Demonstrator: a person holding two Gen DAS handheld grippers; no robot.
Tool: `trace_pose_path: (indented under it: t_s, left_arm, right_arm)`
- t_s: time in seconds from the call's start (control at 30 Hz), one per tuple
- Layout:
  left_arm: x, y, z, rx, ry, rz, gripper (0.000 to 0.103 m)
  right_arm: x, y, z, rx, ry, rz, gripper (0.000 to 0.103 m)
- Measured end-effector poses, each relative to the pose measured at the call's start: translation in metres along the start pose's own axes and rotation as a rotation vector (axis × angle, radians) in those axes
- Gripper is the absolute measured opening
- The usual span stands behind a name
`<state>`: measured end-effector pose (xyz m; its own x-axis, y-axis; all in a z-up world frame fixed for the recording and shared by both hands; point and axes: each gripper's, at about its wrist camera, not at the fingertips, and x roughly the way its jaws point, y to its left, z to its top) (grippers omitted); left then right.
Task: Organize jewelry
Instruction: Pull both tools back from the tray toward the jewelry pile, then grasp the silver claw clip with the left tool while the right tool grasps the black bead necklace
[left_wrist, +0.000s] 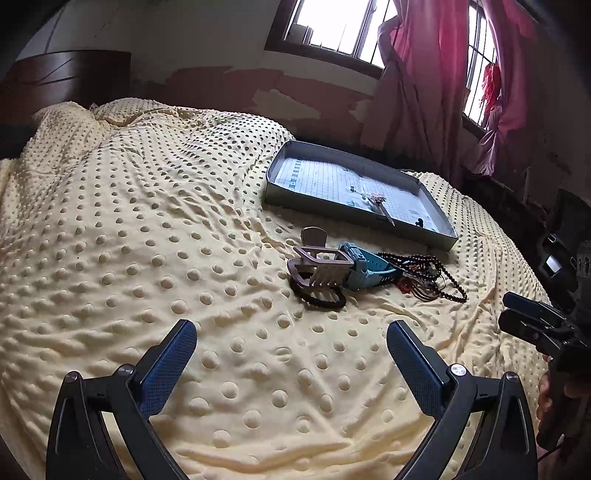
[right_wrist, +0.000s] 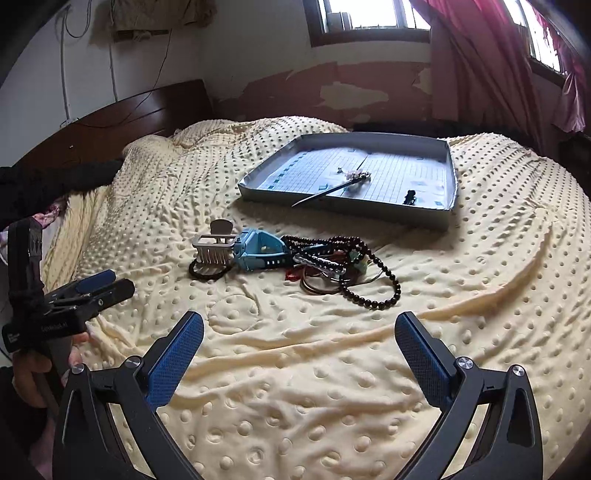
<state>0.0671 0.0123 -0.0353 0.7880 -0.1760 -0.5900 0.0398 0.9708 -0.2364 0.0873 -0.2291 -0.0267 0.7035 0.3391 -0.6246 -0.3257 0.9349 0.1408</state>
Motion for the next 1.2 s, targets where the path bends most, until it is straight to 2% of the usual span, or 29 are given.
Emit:
trace_pose_path:
  t_s: [0.2, 0.33, 0.4, 0.43, 0.57, 0.77, 0.97, 1.07, 1.17, 1.2]
  left_arm:
    - [0.019, 0.002, 0.017, 0.02, 0.029, -0.037, 0.103]
    - [0.036, 0.002, 0.029, -0.007, 0.047, -0.092, 0.099]
    - [0.045, 0.001, 0.034, -0.025, 0.055, -0.109, 0.091]
    - [0.051, 0.0, 0.037, -0.033, 0.057, -0.115, 0.09]
    - [0.068, -0.005, 0.046, -0.068, 0.061, -0.14, 0.081]
    - [0.094, -0.005, 0.058, -0.101, 0.112, -0.109, 0.064]
    - [0.109, 0.0, 0.052, -0.143, 0.175, -0.125, 0.053]
    - [0.109, 0.001, 0.052, -0.15, 0.173, -0.129, 0.049]
    - [0.108, 0.002, 0.05, -0.16, 0.172, -0.123, 0.04]
    - [0.108, 0.004, 0.049, -0.166, 0.175, -0.122, 0.036]
  right_arm:
    - [0.015, -0.009, 0.011, -0.011, 0.028, -0.02, 0.102]
    - [0.025, -0.027, 0.02, 0.049, 0.028, -0.031, 0.101]
    - [0.033, -0.038, 0.024, 0.109, 0.033, -0.02, 0.101]
    - [0.037, -0.041, 0.026, 0.13, 0.034, -0.015, 0.1]
    - [0.053, -0.05, 0.032, 0.163, 0.031, -0.031, 0.084]
    - [0.076, -0.056, 0.038, 0.167, 0.05, -0.045, 0.07]
    - [0.089, -0.055, 0.043, 0.154, 0.056, -0.044, 0.068]
    - [0.097, -0.052, 0.047, 0.145, 0.058, -0.044, 0.064]
    - [0.105, -0.051, 0.05, 0.147, 0.063, -0.05, 0.062]
    - [0.108, -0.053, 0.05, 0.153, 0.069, -0.048, 0.058]
